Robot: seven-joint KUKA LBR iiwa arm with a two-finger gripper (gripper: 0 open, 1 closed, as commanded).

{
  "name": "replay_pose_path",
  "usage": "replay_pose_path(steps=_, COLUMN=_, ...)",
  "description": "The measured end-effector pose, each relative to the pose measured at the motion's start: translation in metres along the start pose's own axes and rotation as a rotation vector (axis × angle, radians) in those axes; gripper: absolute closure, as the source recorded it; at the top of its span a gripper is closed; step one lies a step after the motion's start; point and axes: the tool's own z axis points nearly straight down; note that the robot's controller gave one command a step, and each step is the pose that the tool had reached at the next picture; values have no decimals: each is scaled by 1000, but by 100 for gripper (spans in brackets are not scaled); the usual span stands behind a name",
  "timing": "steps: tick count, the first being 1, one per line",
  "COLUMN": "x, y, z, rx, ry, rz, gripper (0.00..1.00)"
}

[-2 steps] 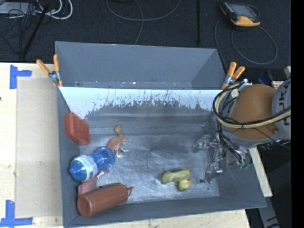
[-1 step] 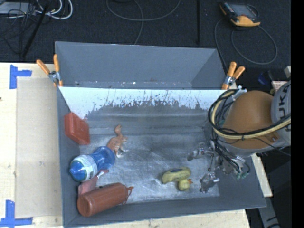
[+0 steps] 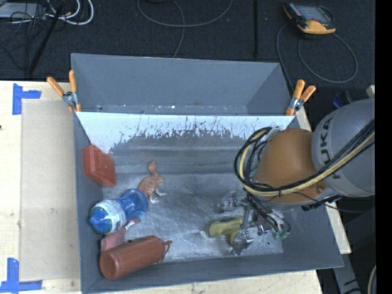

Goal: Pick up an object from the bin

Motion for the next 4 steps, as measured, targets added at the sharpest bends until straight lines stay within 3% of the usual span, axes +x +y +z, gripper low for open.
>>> replay_pose_path(steps=1, x=17, y=-9, z=24, rx=-5, ry=-12, rz=-24, gripper=100)
replay_pose_path(steps=2, x=17, y=-9, z=24, rx=-5, ry=-13, rz=-25, gripper=100)
replay_pose_path(steps=3, x=-2, y=-15, z=-19, rx=-3, ry=8, rz=-13, gripper=100)
replay_pose_path(steps=4, x=-15, y=-15, z=-52, rx=0, ry=-4, rz=-4, gripper=100)
